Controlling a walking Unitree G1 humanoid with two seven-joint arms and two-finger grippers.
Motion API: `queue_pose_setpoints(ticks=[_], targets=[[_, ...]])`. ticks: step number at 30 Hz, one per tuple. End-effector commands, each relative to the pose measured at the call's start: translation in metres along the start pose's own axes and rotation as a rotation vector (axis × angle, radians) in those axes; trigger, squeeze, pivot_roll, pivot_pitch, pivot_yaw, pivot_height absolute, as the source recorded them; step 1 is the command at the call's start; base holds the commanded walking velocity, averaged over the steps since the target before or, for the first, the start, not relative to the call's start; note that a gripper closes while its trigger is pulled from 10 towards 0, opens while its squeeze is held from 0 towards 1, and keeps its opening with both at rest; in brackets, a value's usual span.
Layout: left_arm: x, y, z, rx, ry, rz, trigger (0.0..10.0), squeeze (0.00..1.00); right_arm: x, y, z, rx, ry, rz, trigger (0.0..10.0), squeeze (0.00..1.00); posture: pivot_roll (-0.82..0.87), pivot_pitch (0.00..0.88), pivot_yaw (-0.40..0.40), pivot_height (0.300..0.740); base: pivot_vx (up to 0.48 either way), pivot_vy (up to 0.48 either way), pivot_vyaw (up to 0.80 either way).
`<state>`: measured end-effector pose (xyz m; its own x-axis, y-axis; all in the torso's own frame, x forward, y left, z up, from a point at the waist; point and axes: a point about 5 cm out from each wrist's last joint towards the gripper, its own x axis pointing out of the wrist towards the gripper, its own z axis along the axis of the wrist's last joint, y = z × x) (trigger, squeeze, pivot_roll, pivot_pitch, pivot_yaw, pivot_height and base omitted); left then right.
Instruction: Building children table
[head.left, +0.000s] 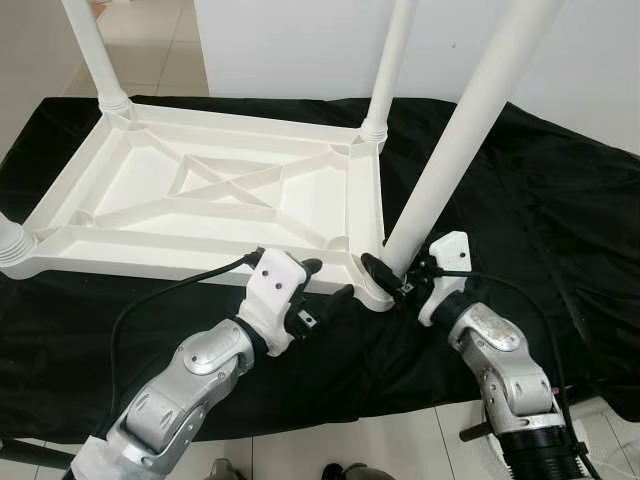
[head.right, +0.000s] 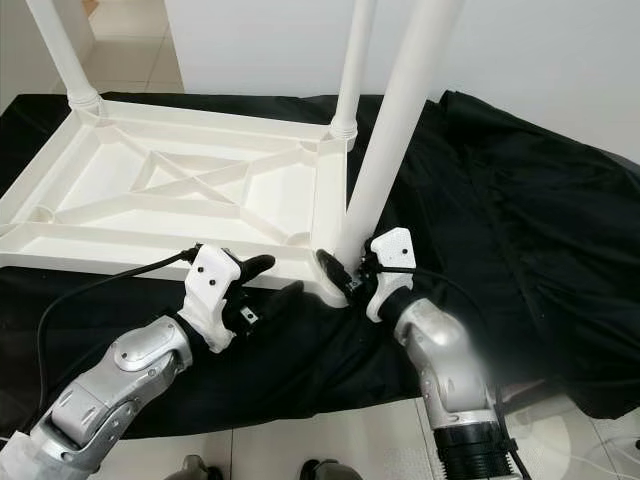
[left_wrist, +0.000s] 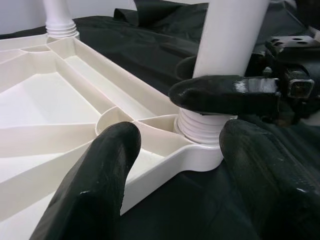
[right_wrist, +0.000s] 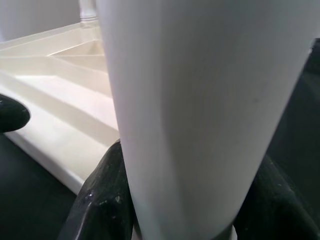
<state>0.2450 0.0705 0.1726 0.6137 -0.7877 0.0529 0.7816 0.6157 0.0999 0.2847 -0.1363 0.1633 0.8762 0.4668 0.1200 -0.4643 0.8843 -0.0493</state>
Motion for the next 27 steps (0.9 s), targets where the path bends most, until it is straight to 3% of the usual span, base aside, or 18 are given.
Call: queue_pose_setpoints(ticks=[1, 2, 3, 4, 5, 8, 11, 16, 17, 23, 27], targets=[[0.001, -0.005, -0.001, 0.001, 0.007, -0.104, 10.0, 0.00, -0.004, -0.005, -0.002, 0.027, 0.015, -0.113, 10.0, 0.00, -0.08, 0.103, -0.043, 0.740, 0.000, 0.000, 0.00], [0.002, -0.004, -0.001, -0.006, 0.007, -0.089, 10.0, 0.00, -0.004, -0.002, -0.004, 0.050, 0.025, -0.207, 10.0, 0.00, -0.08, 0.104, -0.043, 0.740, 0.000, 0.000, 0.00], [0.002, -0.004, -0.001, -0.006, 0.007, -0.089, 10.0, 0.00, -0.004, -0.002, -0.004, 0.050, 0.025, -0.207, 10.0, 0.00, -0.08, 0.104, -0.043, 0.740, 0.000, 0.000, 0.00], [0.002, -0.002, -0.001, -0.015, 0.008, -0.078, 10.0, 0.00, -0.005, 0.002, -0.006, 0.069, 0.030, -0.300, 10.0, 0.00, -0.08, 0.100, -0.045, 0.740, 0.000, 0.000, 0.00], [0.002, -0.002, -0.001, -0.015, 0.008, -0.078, 10.0, 0.00, -0.005, 0.002, -0.006, 0.069, 0.030, -0.300, 10.0, 0.00, -0.08, 0.100, -0.045, 0.740, 0.000, 0.000, 0.00], [0.003, 0.000, 0.000, -0.011, 0.007, -0.056, 10.0, 0.00, -0.006, 0.008, -0.014, 0.123, 0.044, -0.486, 10.0, 0.00, -0.07, 0.096, -0.049, 0.740, 0.000, 0.000, 0.00], [0.003, 0.000, 0.000, -0.006, 0.004, -0.047, 10.0, 0.00, -0.004, 0.010, -0.018, 0.180, 0.056, -0.585, 10.0, 0.00, -0.07, 0.091, -0.051, 0.740, 0.000, 0.000, 0.00], [0.003, 0.001, 0.000, -0.002, -0.007, -0.033, 10.0, 0.00, 0.005, 0.028, -0.012, 0.222, 0.030, -0.493, 10.0, 0.00, -0.07, 0.083, -0.048, 0.740, 0.000, 0.000, 0.00], [0.004, 0.001, 0.001, 0.004, -0.011, -0.033, 10.0, 0.00, 0.006, 0.032, -0.006, 0.237, -0.001, -0.451, 10.0, 1.00, -0.07, 0.080, -0.048, 0.740, 0.000, 0.000, 0.00], [0.004, 0.001, 0.001, 0.011, -0.011, -0.039, 10.0, 0.00, 0.005, 0.031, -0.002, 0.237, -0.026, -0.456, 10.0, 1.00, -0.07, 0.076, -0.046, 0.740, 0.000, 0.000, 0.00], [0.005, 0.002, 0.001, 0.014, -0.014, -0.039, 10.0, 0.00, 0.004, 0.026, 0.001, 0.181, -0.042, -0.426, 10.0, 1.00, -0.07, 0.078, -0.046, 0.740, 0.000, 0.000, 0.00]])
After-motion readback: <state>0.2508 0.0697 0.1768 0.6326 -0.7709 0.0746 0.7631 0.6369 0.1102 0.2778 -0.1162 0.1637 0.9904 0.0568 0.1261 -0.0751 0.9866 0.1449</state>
